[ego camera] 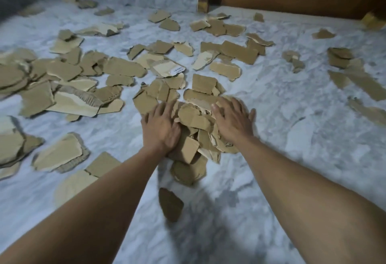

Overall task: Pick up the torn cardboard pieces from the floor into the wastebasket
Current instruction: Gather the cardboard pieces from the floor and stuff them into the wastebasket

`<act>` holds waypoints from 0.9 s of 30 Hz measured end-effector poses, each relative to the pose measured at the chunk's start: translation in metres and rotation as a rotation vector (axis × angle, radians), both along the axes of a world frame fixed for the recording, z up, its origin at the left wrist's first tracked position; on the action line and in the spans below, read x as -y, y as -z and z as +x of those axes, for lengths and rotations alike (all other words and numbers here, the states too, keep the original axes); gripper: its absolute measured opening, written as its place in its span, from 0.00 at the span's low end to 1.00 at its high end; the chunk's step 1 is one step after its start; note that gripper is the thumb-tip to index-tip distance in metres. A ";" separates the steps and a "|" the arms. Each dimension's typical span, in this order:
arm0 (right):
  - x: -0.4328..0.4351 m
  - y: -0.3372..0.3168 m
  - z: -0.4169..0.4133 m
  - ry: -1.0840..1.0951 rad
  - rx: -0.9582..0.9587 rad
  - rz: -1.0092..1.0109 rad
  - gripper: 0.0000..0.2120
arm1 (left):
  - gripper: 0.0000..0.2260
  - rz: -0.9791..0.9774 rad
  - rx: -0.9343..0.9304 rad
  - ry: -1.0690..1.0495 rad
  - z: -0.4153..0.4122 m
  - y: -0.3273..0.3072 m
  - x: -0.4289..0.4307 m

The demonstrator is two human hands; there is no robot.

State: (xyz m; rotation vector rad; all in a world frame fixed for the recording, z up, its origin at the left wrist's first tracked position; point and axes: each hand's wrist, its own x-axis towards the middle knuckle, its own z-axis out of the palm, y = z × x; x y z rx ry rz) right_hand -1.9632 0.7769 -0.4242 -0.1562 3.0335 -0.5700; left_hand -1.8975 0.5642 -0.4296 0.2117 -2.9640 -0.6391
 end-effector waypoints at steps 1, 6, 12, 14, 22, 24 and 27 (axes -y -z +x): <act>0.001 -0.001 0.000 0.006 -0.032 -0.041 0.28 | 0.32 0.098 -0.091 -0.050 0.001 -0.006 0.000; -0.010 -0.009 0.005 0.226 0.042 -0.057 0.42 | 0.38 0.181 0.092 -0.410 -0.007 -0.014 0.020; 0.033 -0.009 0.035 -0.033 -0.004 -0.019 0.41 | 0.40 -0.008 0.204 -0.167 0.013 0.000 -0.003; 0.037 -0.008 0.042 -0.047 -0.071 0.053 0.41 | 0.35 -0.015 0.122 -0.192 0.020 -0.004 -0.009; 0.055 -0.019 0.063 0.040 0.002 -0.016 0.33 | 0.19 0.331 0.086 -0.298 0.029 -0.025 -0.035; 0.057 -0.019 0.067 0.070 -0.003 -0.038 0.32 | 0.14 0.386 0.071 -0.269 0.029 -0.029 -0.039; 0.051 -0.022 0.065 0.076 0.019 -0.046 0.34 | 0.17 0.423 0.083 -0.243 0.028 -0.031 -0.038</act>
